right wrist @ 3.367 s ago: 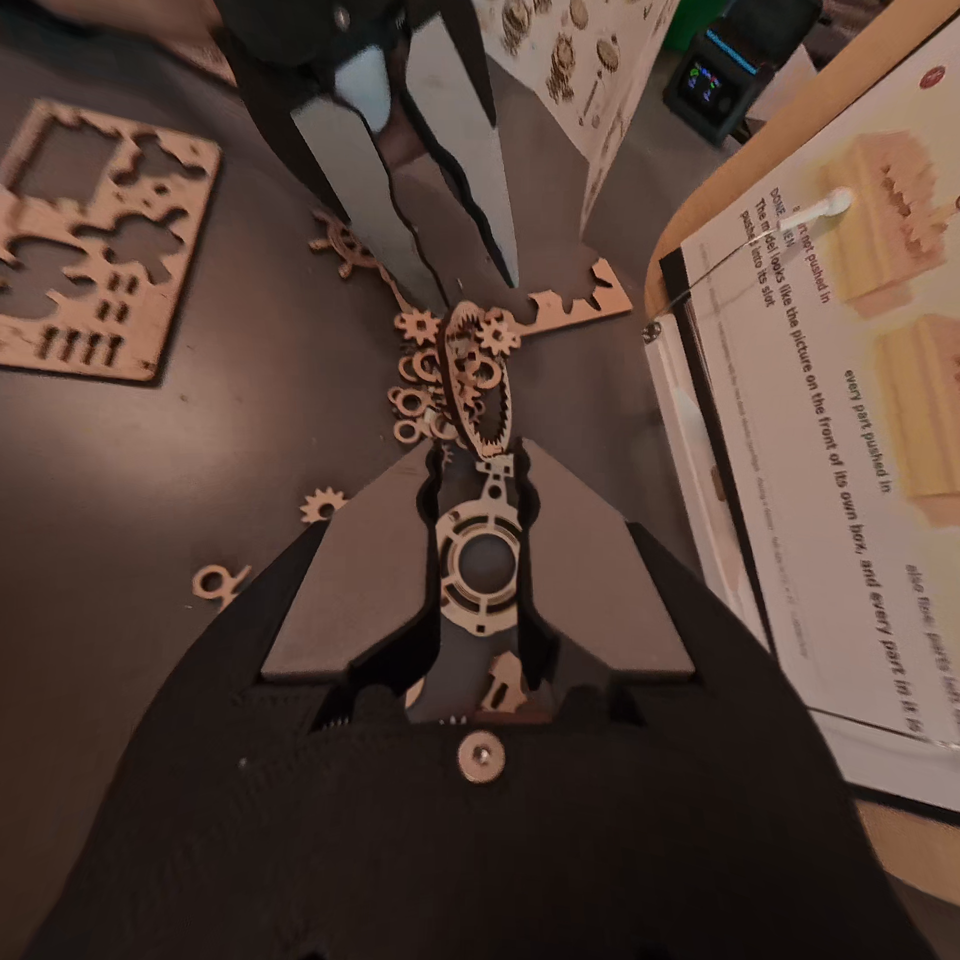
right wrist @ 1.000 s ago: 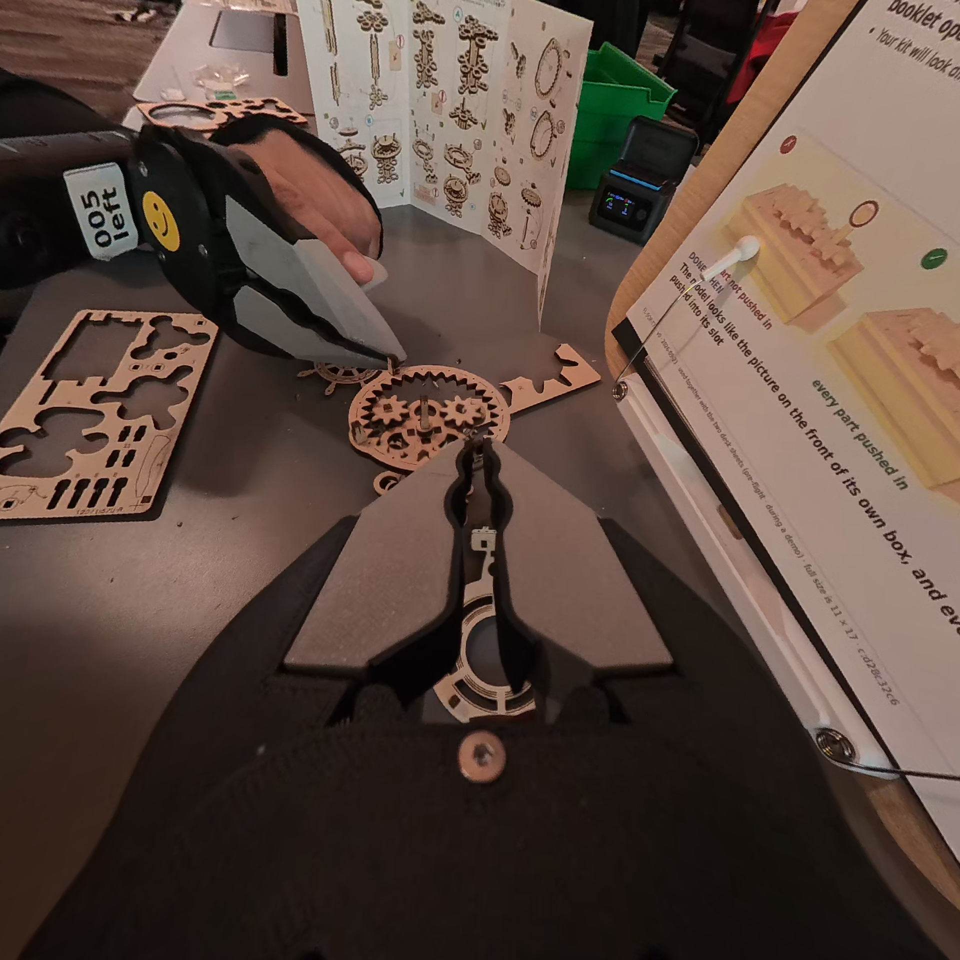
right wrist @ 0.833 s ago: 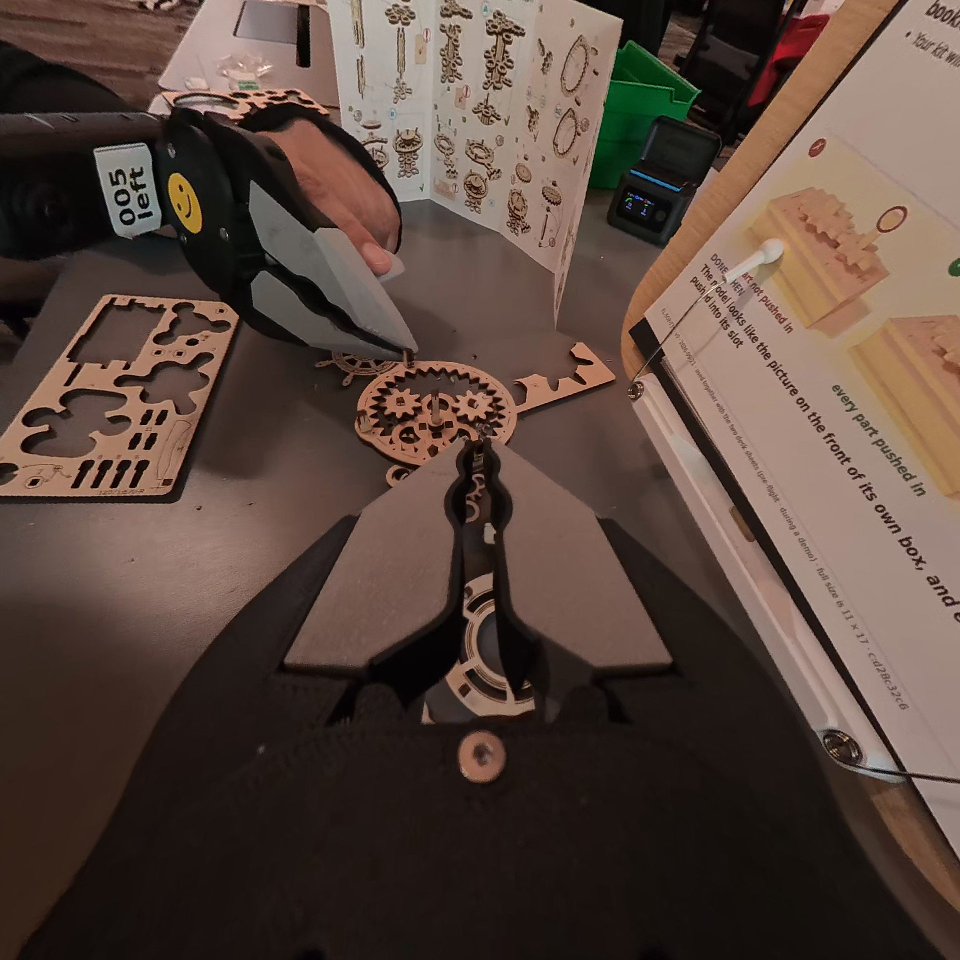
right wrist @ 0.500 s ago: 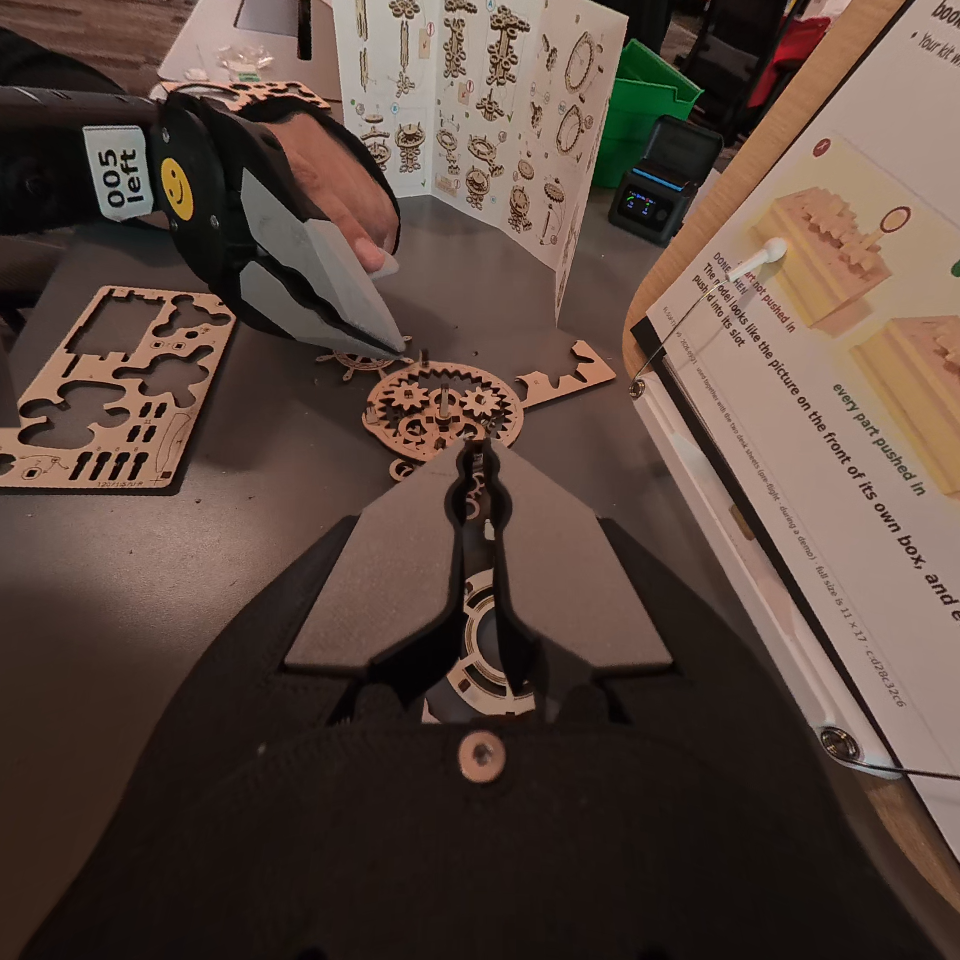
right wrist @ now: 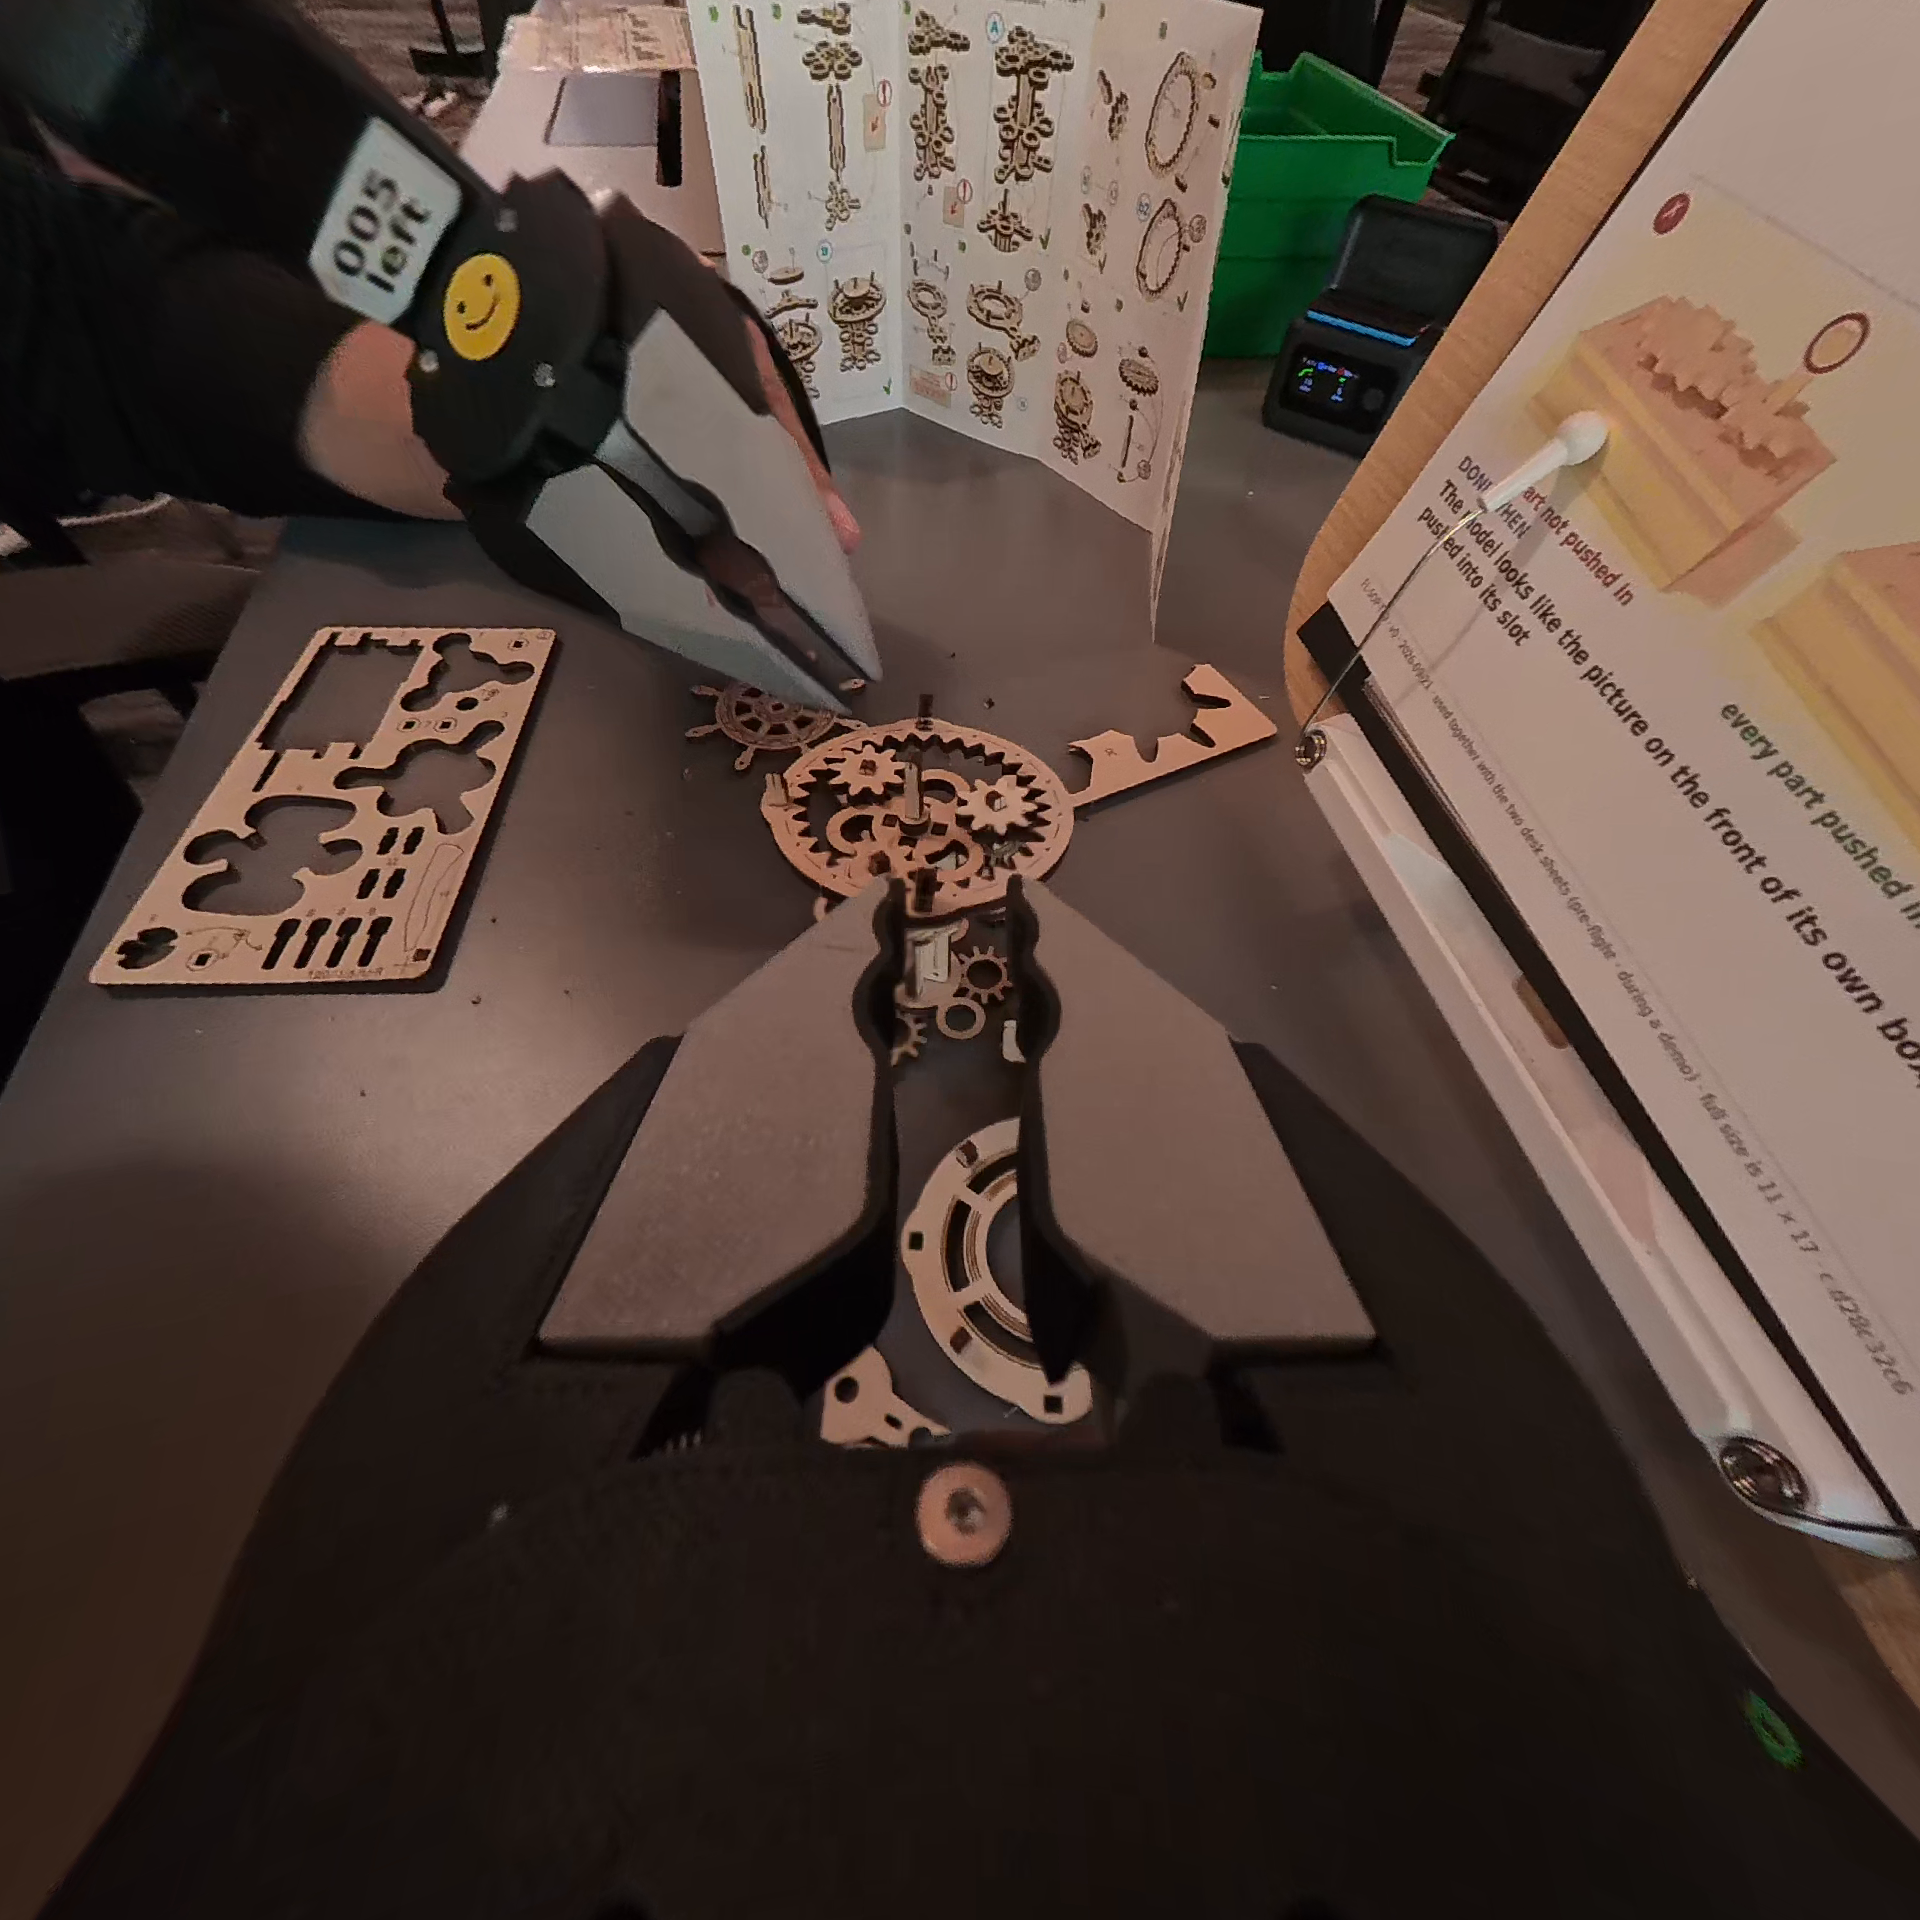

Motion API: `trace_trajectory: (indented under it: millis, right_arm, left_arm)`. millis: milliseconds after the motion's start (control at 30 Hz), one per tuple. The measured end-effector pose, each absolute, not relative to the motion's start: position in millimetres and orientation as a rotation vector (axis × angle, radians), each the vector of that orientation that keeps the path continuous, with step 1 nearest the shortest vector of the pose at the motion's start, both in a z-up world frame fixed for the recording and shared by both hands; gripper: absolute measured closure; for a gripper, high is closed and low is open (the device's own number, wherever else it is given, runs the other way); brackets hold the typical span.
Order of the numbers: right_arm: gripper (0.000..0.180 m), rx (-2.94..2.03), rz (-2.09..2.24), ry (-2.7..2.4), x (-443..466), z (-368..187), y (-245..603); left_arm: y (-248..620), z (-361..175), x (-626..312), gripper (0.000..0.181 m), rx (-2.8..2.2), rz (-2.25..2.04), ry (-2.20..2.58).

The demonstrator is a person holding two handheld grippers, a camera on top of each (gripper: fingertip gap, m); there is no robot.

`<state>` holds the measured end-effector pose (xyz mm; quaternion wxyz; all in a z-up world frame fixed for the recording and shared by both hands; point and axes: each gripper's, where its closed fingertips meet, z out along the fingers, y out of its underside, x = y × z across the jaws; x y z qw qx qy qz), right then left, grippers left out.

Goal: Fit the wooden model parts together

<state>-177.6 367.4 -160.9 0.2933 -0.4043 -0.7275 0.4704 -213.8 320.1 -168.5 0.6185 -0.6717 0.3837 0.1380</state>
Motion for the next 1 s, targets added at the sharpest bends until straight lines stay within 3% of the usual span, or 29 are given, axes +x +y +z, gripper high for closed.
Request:
trace_trajectory:
  millis: [167, 233, 433, 700, 1000]
  right_arm:
    - [0.156, -1.127, 1.349, -1.917, -181.3, -157.6, 363.2]
    - [0.153, -1.166, 1.367, -1.925, -182.3, -161.1, 364.1]
    - [0.163, -1.174, 1.357, -1.95, -180.5, -165.9, 365.5]
    - [0.173, -1.172, 1.342, -1.956, -179.7, -167.4, 366.6]
    - [0.175, -1.163, 1.352, -1.908, -184.1, -159.2, 367.8]
  left_arm:
    - [323.6, -166.3, -213.5, 0.173, -1.608, 0.166, 0.774]
    - [324.0, -168.3, -213.2, 0.161, -1.651, 0.113, 0.744]
    - [327.0, -169.3, -213.6, 0.153, -1.716, -0.024, 0.66]
    - [326.6, -169.4, -211.6, 0.156, -1.743, -0.124, 0.618]
    - [324.5, -165.4, -206.0, 0.179, -1.719, -0.121, 0.642]
